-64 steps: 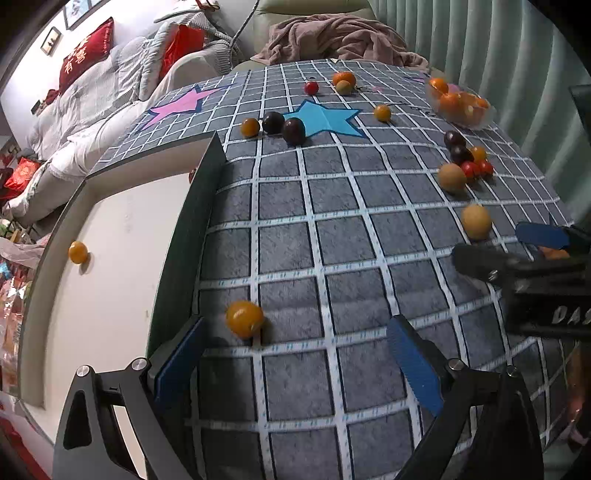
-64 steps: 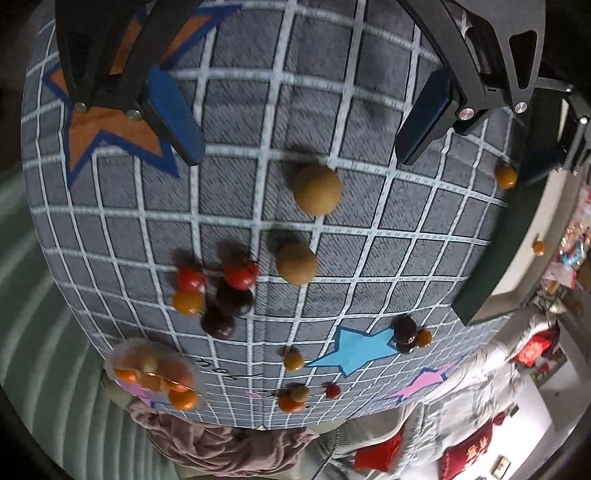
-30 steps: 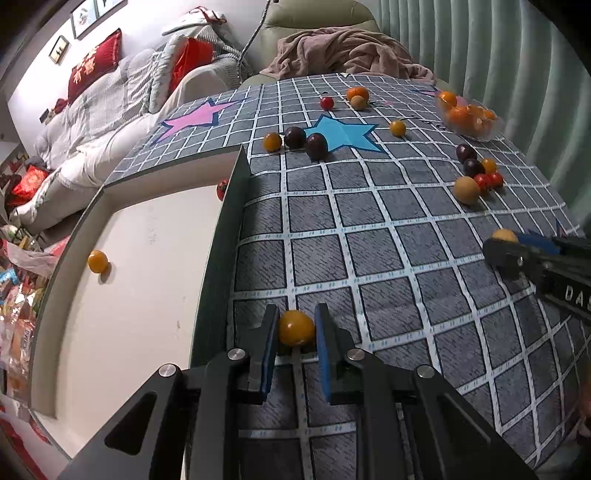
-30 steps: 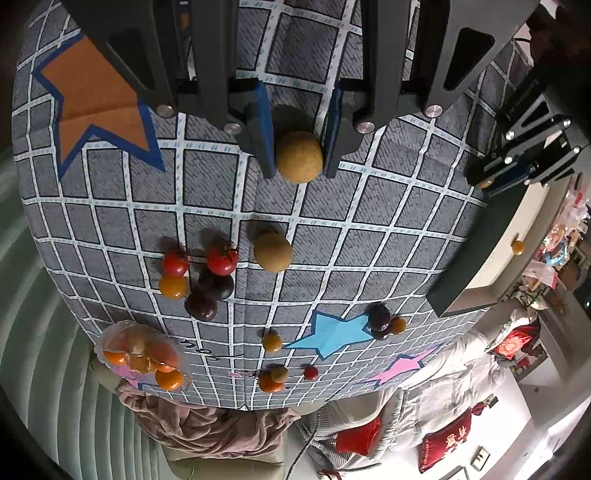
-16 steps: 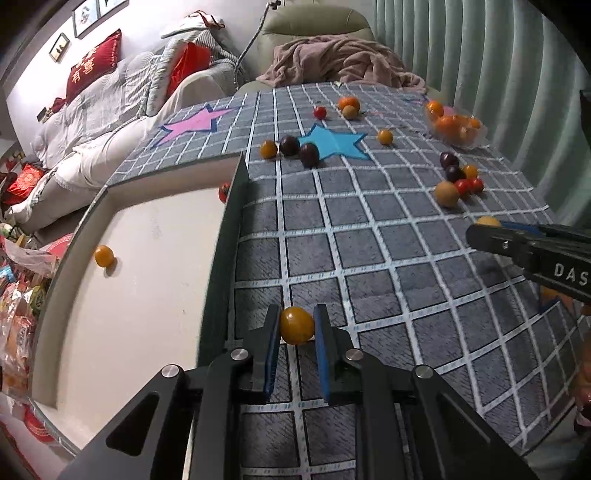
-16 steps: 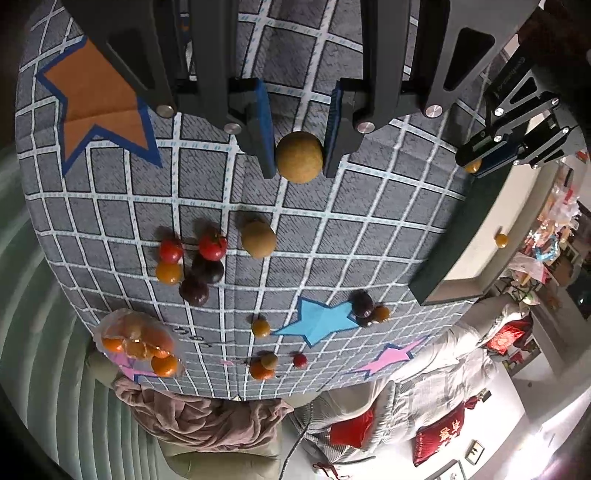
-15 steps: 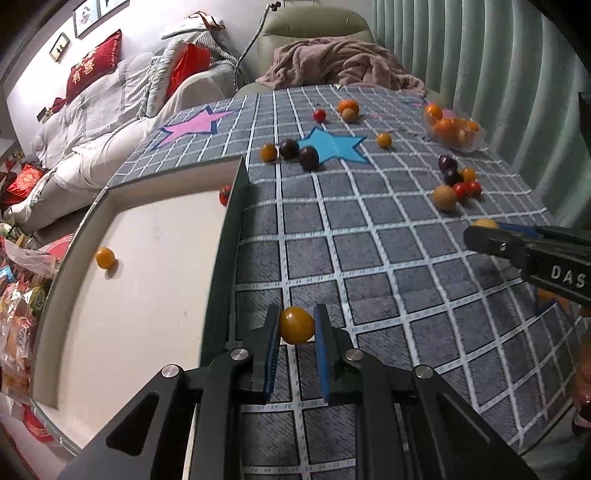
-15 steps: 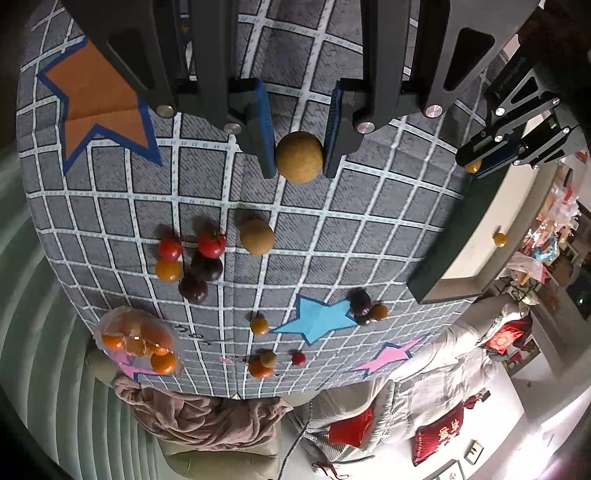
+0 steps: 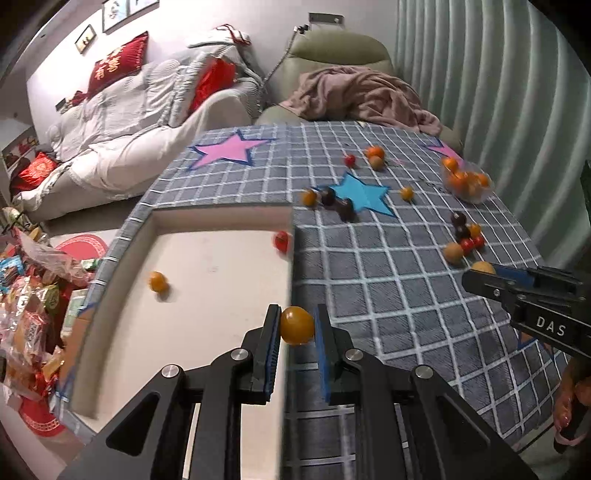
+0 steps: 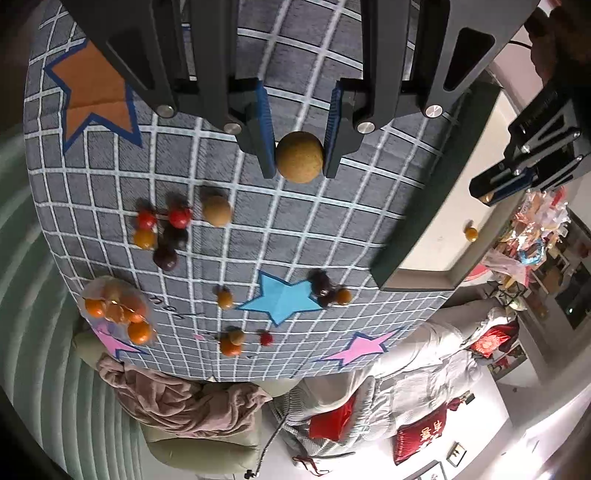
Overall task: Organize fruits
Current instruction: 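Carry the yellow-brown fruit in the right tool while the left tool carries the orange tomato to the tray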
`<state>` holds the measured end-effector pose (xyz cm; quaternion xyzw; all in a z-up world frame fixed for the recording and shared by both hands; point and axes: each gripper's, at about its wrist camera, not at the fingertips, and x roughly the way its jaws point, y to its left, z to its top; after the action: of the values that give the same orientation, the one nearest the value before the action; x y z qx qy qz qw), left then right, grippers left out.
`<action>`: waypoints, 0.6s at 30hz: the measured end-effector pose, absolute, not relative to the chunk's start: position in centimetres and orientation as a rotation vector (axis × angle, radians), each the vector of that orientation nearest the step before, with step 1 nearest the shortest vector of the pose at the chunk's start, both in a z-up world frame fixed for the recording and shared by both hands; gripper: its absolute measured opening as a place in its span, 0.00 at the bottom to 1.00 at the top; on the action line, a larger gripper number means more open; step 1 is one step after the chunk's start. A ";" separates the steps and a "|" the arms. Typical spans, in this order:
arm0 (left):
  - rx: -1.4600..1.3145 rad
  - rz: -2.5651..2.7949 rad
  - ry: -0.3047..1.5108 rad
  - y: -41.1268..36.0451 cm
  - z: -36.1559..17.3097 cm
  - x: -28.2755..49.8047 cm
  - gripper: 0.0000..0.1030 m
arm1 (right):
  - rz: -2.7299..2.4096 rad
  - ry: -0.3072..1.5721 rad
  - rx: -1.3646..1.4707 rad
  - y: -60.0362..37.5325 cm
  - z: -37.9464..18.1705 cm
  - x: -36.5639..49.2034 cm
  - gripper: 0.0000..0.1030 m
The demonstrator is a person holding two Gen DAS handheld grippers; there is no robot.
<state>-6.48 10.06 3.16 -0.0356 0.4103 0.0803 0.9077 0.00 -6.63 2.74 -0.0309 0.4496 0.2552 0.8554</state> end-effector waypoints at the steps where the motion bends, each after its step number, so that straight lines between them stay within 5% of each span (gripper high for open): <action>1: -0.078 0.176 0.841 10.8 3.4 -6.6 0.19 | 0.544 0.943 -0.072 -6.0 3.0 0.0 0.27; 18: -0.143 0.354 0.885 21.3 1.5 -6.4 0.19 | 0.711 0.961 -0.185 6.8 4.1 0.1 0.27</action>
<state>-6.36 21.26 1.48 -0.0688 0.4256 0.1703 0.8861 0.12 6.77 4.07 -0.0872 0.4517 0.3343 0.8226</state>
